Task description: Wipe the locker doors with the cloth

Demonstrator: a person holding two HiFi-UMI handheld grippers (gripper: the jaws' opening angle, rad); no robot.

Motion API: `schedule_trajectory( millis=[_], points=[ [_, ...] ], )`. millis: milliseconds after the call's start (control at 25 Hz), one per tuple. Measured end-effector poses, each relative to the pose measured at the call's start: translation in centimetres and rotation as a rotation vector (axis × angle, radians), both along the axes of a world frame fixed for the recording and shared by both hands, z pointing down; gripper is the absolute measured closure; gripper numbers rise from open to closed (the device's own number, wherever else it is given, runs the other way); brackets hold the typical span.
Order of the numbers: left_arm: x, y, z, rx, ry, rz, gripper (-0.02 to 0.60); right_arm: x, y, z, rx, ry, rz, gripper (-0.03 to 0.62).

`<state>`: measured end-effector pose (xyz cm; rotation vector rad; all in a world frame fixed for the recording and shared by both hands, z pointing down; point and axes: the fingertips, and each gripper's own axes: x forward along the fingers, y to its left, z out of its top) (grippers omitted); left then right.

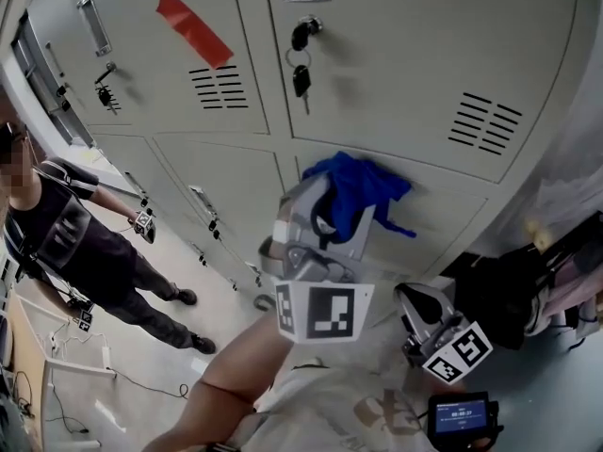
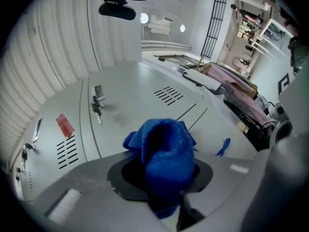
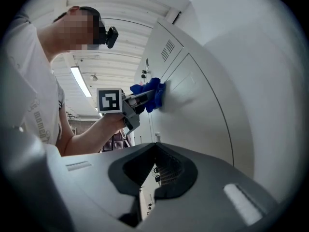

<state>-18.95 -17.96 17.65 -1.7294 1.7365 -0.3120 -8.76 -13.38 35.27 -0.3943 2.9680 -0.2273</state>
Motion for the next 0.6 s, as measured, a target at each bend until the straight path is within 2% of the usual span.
schedule_trajectory(
  millis=[280, 600],
  points=[
    [-5.4, 1.2, -0.5, 0.047, 0.022, -0.073, 0.448, -2.4, 0.6, 0.3, -0.004, 0.020, -0.007, 0.591],
    [-8.1, 1.7, 0.1, 0.058, -0.001, -0.092, 0.448, -4.3, 0.9, 0.5, -0.006, 0.028, -0.006, 0.591]
  ],
)
